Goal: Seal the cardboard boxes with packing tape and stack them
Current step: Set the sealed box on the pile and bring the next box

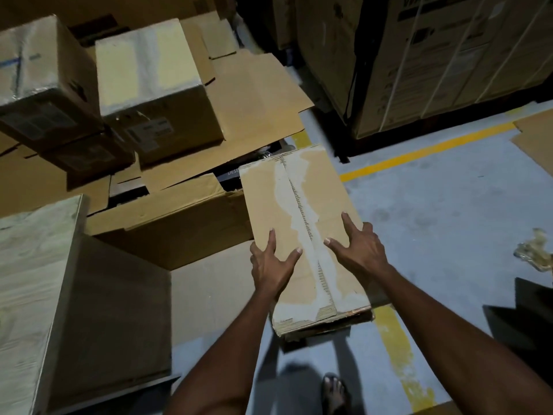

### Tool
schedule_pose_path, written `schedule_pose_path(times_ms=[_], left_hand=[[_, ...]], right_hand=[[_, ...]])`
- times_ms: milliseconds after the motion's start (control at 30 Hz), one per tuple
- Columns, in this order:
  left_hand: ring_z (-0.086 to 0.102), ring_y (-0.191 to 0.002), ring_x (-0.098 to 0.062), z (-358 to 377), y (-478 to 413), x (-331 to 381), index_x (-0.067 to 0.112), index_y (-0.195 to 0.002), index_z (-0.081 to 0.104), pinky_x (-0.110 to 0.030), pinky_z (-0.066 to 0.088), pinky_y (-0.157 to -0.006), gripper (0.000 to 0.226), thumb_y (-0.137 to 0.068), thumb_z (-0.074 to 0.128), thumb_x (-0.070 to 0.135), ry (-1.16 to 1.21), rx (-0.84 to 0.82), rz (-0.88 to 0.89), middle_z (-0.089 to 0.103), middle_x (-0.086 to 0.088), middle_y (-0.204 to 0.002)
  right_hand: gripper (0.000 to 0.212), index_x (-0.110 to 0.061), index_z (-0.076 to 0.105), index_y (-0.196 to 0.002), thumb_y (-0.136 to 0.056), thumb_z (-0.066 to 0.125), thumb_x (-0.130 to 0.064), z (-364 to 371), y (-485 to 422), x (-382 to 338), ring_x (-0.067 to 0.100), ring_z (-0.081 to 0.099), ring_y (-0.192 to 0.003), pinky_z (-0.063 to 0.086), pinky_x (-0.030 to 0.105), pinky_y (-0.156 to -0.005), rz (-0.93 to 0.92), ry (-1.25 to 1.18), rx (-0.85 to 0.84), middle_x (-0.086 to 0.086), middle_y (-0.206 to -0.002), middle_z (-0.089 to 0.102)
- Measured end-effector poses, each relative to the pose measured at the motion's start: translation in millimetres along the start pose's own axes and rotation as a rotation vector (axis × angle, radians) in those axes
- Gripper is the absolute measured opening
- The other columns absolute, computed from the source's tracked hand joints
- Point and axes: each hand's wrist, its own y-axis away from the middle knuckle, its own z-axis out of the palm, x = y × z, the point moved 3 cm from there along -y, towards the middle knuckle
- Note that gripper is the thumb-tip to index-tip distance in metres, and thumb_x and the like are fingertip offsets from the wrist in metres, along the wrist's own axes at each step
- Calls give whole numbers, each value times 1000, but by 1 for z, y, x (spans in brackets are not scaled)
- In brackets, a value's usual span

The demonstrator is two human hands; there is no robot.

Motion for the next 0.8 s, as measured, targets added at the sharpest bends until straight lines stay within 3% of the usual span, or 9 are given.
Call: schedule_pose_path(times_ms=[167,333,567,800], left_hand=[[37,-139,-39,-15,18,-2,45,-156,32,-56,30,-115,91,-78,56,85,-12,52,15,30,-14,-153],[42,-133,-40,-71,36,9,44,-155,35,-53,33,-114,89,-80,50,88,-119,115,66,35,-13,-145],[44,-128,-40,-186,58,25,44,-158,26,-50,34,-110,86,-85,39,87,-214,247,165,32,-17,-144],[44,-130,-46,-317,78,-9,45,-157,30,-54,37,-112,88,-82,42,88,-187,351,213,32,-18,-147]], right_hand=[[92,-44,23,-160,-82,53,-83,-9,20,-16,45,54,-120,43,51,-103,32,5,58,22,-137,47],[86,-41,29,-159,-85,46,-84,-29,50,-56,44,58,-114,46,48,-100,14,20,115,26,-130,52],[85,-41,27,-161,-88,40,-83,-72,93,-159,46,54,-120,43,49,-103,-69,-17,234,28,-137,48],[83,-43,31,-155,-84,41,-85,-78,154,-282,46,53,-121,44,50,-105,-119,-77,351,26,-135,48]])
